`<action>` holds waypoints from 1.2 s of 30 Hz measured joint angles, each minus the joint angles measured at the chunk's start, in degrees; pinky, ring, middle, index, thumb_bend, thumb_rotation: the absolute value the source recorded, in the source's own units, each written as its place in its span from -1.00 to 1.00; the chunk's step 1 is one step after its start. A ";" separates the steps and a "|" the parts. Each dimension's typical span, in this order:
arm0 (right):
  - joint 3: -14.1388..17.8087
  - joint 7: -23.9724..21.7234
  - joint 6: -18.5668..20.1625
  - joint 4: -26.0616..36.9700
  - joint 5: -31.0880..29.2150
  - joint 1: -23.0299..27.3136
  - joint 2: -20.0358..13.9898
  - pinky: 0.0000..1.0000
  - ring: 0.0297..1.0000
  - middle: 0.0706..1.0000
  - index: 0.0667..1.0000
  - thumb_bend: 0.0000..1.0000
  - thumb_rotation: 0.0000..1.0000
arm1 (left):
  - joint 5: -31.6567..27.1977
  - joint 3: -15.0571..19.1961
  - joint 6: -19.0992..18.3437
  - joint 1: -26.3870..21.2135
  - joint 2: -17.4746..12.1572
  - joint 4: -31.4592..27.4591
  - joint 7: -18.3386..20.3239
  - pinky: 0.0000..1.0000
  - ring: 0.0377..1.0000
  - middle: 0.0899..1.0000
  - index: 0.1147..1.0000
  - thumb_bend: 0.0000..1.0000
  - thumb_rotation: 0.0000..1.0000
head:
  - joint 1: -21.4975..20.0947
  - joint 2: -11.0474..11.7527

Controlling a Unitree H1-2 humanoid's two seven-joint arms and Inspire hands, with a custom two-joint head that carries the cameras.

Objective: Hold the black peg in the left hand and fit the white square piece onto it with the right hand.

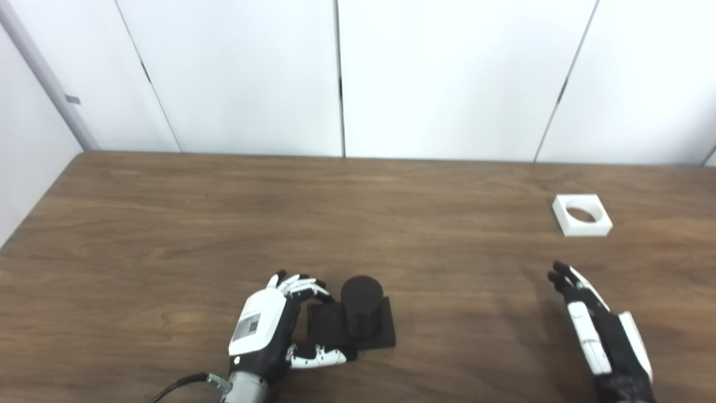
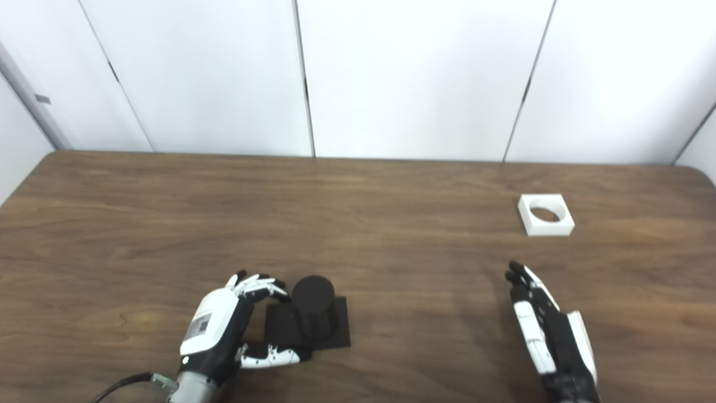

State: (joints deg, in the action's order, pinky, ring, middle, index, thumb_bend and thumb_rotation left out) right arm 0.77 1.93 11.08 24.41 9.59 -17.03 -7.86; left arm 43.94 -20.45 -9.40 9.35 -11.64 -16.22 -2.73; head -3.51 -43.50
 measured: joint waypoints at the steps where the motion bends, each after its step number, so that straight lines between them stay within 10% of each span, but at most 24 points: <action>1: -0.07 0.00 0.16 0.16 0.00 -0.01 0.00 0.90 0.80 0.73 0.75 0.01 1.00 | 0.00 -0.22 0.48 0.04 -0.02 0.01 0.19 1.00 0.74 0.52 -0.16 0.04 -0.90 | -0.36 -0.26; 30: -1.54 -0.19 3.45 3.02 2.01 0.00 0.03 0.84 0.80 0.74 0.74 0.04 1.00 | 0.18 -4.08 5.97 1.55 -1.15 -0.63 3.17 1.00 0.74 0.53 -0.16 0.04 -0.90 | -7.65 -2.99; 36: -0.76 -0.53 6.74 7.14 5.76 0.66 -0.66 0.53 0.65 0.67 0.64 0.27 -0.21 | 0.18 -3.84 6.06 1.55 -1.27 -0.65 3.38 1.00 0.74 0.53 -0.16 0.04 -0.90 | -8.97 -2.64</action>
State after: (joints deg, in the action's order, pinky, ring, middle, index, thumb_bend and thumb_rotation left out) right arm 0.01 1.41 17.82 31.56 15.35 -16.37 -8.52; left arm 44.12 -24.29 -3.34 10.90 -12.91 -16.87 0.64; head -12.48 -46.14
